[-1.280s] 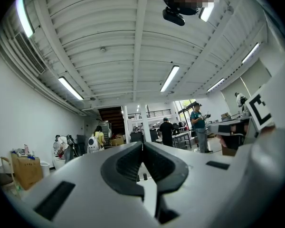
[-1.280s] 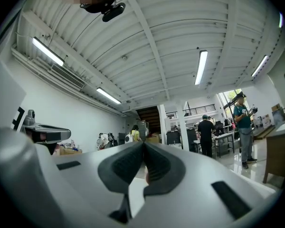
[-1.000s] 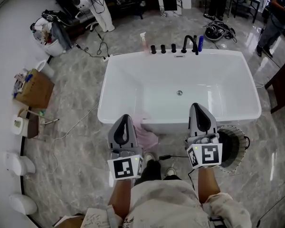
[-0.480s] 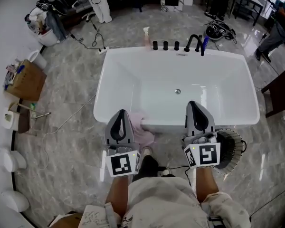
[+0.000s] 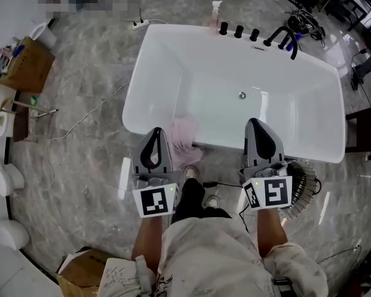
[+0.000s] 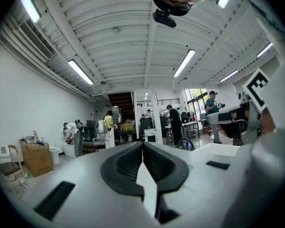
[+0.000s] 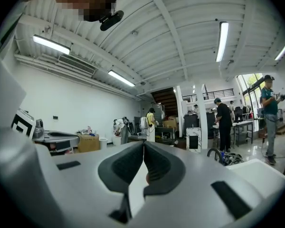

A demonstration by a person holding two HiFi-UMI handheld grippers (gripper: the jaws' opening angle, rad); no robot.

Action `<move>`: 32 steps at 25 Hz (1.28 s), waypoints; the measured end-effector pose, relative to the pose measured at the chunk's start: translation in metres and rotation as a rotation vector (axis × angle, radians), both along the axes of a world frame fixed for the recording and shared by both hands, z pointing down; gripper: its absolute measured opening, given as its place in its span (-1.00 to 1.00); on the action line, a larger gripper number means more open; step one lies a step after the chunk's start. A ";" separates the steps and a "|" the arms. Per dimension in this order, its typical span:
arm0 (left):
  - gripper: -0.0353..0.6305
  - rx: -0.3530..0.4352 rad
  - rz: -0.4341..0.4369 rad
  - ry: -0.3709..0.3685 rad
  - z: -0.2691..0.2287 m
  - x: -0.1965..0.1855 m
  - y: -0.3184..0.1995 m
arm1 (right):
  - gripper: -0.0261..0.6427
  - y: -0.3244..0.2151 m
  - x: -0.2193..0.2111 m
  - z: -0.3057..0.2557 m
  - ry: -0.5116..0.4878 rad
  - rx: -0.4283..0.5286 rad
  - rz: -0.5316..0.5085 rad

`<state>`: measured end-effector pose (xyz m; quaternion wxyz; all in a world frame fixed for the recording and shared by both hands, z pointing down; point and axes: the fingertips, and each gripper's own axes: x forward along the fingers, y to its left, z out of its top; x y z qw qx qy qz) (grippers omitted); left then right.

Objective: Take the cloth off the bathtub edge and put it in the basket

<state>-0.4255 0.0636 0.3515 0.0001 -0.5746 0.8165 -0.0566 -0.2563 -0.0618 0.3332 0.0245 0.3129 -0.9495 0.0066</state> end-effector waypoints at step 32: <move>-0.71 -0.457 0.184 0.178 0.284 -0.055 -0.035 | -0.95 0.003 -0.117 0.175 0.239 -0.213 -0.089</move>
